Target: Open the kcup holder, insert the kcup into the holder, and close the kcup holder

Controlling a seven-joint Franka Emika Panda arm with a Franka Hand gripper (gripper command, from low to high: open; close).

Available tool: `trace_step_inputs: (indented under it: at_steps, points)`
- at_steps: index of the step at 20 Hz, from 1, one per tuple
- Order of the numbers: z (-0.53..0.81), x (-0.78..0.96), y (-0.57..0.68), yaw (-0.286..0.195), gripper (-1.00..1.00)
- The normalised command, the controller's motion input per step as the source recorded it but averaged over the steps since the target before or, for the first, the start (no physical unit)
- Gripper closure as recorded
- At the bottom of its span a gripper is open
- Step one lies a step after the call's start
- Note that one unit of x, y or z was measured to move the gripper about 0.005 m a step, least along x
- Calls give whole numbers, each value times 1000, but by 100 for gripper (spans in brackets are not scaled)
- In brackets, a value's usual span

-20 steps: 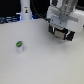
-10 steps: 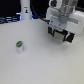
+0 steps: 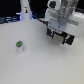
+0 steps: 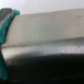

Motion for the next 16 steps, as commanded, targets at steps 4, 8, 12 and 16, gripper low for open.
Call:
trace_step_inputs:
  at_steps: [4, 8, 12, 16]
  points:
    - [207, 777, -355, -56, 100]
    - [272, 807, -229, -65, 100]
    - [249, 754, -197, -62, 100]
    - [197, 459, -10, -64, -100]
